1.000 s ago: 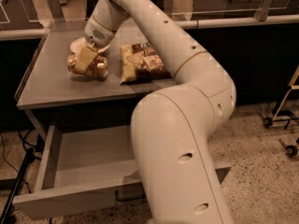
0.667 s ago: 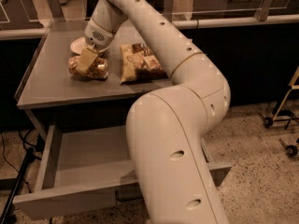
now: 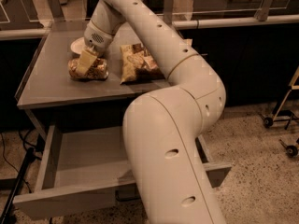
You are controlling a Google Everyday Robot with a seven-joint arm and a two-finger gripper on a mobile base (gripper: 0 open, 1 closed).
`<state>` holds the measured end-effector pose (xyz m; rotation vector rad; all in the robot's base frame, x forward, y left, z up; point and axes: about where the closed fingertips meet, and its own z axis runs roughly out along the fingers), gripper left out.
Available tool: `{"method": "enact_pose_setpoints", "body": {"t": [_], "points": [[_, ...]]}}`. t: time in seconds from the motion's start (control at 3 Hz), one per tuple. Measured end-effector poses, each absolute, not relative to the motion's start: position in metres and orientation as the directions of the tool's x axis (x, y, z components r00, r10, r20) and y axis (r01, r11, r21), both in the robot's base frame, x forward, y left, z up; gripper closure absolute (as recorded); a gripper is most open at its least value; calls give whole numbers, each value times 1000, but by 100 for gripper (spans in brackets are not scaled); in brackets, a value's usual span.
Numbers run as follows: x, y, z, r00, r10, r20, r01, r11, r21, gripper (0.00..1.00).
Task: Pick orange can from top drawer and place on counter
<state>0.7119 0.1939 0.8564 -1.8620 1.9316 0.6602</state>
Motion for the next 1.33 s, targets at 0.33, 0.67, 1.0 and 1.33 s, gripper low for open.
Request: {"method": "enact_pose_setpoints", "body": {"t": [0.33, 0.67, 1.0, 1.33], "points": [[712, 194, 856, -53, -821, -569, -997, 14, 73, 58], [712, 194, 856, -53, -821, -569, -997, 14, 73, 34], [712, 194, 856, -53, -821, -569, -997, 14, 73, 11], [712, 194, 856, -53, -821, -569, -997, 14, 73, 0]]}}
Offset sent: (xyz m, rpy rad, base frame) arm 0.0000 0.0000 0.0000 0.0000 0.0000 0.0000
